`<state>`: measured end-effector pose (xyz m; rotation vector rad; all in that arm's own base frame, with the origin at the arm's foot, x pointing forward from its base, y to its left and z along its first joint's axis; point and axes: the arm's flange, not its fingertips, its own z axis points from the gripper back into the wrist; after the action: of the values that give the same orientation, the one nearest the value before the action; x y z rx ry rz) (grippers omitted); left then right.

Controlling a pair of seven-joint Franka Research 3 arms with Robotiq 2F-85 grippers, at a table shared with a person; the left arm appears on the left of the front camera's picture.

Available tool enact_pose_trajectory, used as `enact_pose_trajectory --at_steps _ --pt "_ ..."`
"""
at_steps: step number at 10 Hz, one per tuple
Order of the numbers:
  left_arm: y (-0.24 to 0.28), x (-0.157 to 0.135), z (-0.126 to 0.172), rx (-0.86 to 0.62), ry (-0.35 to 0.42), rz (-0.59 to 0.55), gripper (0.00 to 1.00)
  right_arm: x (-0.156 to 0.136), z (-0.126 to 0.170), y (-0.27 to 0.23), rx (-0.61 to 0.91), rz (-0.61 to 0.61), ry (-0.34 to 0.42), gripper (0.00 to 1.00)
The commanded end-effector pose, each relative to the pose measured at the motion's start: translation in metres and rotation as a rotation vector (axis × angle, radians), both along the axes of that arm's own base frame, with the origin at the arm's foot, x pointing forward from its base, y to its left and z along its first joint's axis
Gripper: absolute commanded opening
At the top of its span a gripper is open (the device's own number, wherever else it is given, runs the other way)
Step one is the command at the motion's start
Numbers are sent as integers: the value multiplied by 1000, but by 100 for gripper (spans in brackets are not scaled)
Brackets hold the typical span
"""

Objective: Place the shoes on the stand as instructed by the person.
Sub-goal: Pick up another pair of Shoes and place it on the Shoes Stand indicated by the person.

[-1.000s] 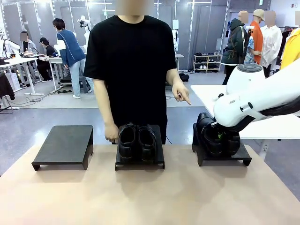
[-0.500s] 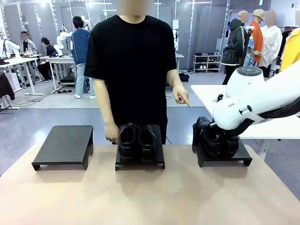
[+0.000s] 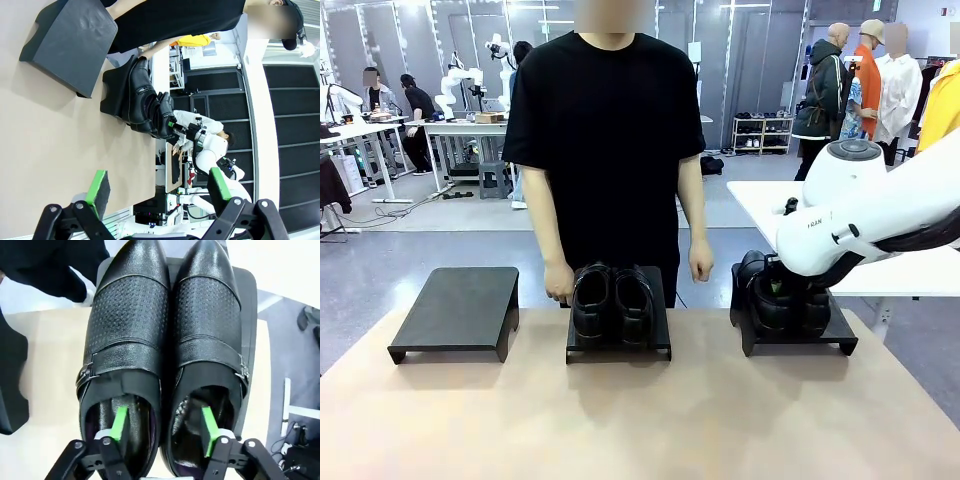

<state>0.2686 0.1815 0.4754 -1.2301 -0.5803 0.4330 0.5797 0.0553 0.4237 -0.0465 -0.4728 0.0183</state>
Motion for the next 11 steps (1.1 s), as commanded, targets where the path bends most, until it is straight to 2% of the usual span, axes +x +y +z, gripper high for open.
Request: enact_pose_trajectory --at_steps 1,2,5,6,11 --pt "1 1 -1 1 -12 -13 100 -5 5 3 -13 -50 -30 91" --pt "1 1 -1 1 -12 -13 100 -5 6 2 -11 -53 -30 100" --pt "1 1 -1 1 -12 -13 100 -6 9 2 36 -67 -30 100" --pt "1 1 -1 1 -12 -13 100 -1 9 -4 3 -11 -16 100" --pt "1 1 -1 1 -12 -13 100 -1 9 -4 3 -11 -16 100"
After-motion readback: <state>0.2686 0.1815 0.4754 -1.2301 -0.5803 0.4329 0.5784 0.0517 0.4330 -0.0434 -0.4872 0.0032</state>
